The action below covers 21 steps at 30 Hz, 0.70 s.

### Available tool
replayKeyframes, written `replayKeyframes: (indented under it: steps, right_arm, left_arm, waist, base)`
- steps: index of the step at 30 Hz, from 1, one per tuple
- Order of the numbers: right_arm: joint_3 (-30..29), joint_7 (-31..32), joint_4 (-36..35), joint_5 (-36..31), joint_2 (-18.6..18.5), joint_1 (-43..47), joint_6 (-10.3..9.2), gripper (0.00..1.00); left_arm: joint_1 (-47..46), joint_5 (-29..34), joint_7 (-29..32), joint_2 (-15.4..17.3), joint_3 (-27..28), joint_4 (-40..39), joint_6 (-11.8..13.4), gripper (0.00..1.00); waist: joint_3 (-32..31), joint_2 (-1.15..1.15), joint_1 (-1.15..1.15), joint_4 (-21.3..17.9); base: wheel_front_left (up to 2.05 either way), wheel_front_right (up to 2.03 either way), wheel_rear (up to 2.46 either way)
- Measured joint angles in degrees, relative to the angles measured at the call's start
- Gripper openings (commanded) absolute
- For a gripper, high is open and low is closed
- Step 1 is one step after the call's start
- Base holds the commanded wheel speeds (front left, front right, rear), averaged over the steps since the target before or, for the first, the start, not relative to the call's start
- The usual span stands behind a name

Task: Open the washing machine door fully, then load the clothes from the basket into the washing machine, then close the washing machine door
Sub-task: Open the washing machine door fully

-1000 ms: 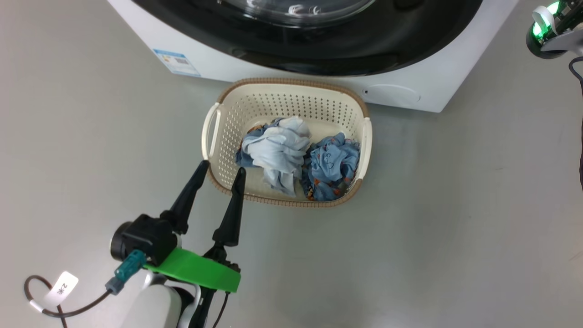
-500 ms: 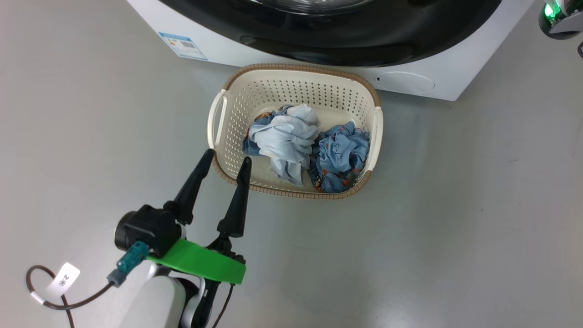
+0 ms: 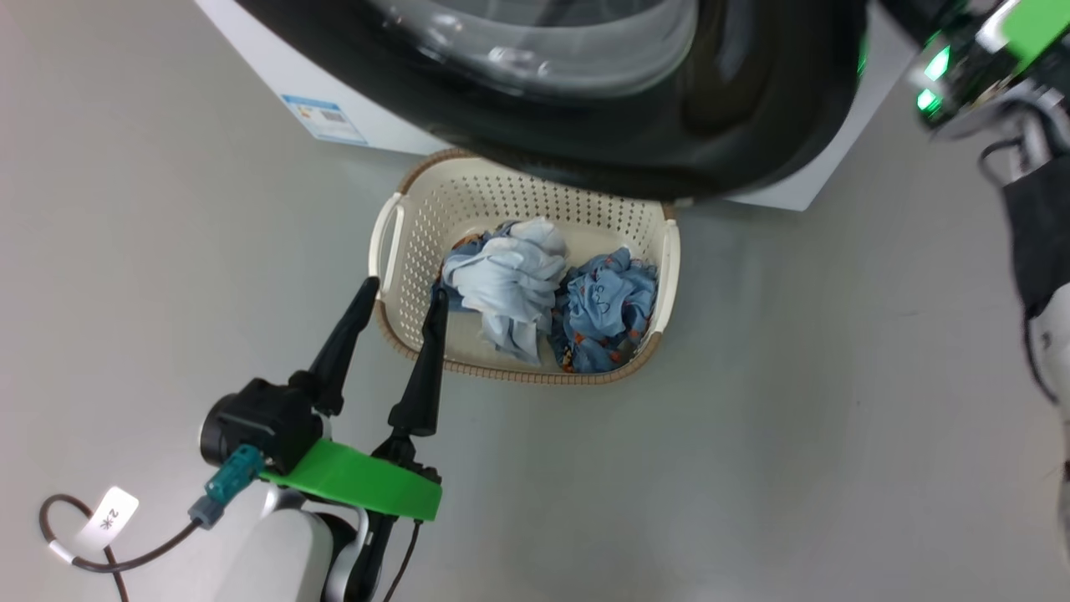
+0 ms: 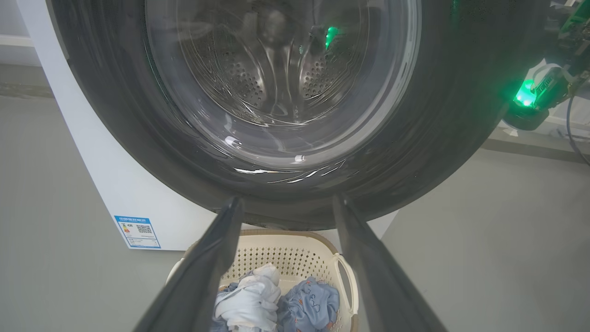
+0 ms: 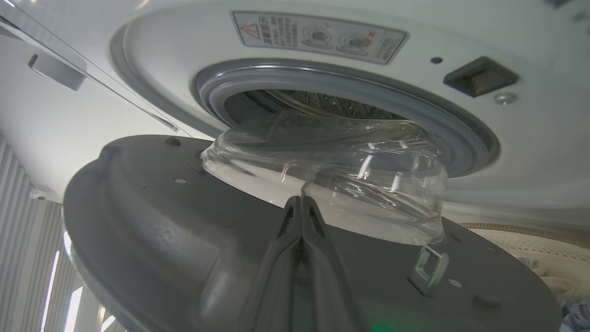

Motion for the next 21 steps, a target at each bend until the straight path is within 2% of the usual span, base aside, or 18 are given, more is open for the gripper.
replayKeyframes:
  steps: [21]
  right_arm:
    - [4.61,4.9,-8.37,1.01,4.69,13.99,0.0,0.0]
  left_arm:
    - [5.27,1.98,0.0,0.04,2.42,0.85,-0.59,1.0]
  waist:
    - [-6.84,0.0,0.0,-2.36]
  base:
    - [0.0,0.0,0.0]
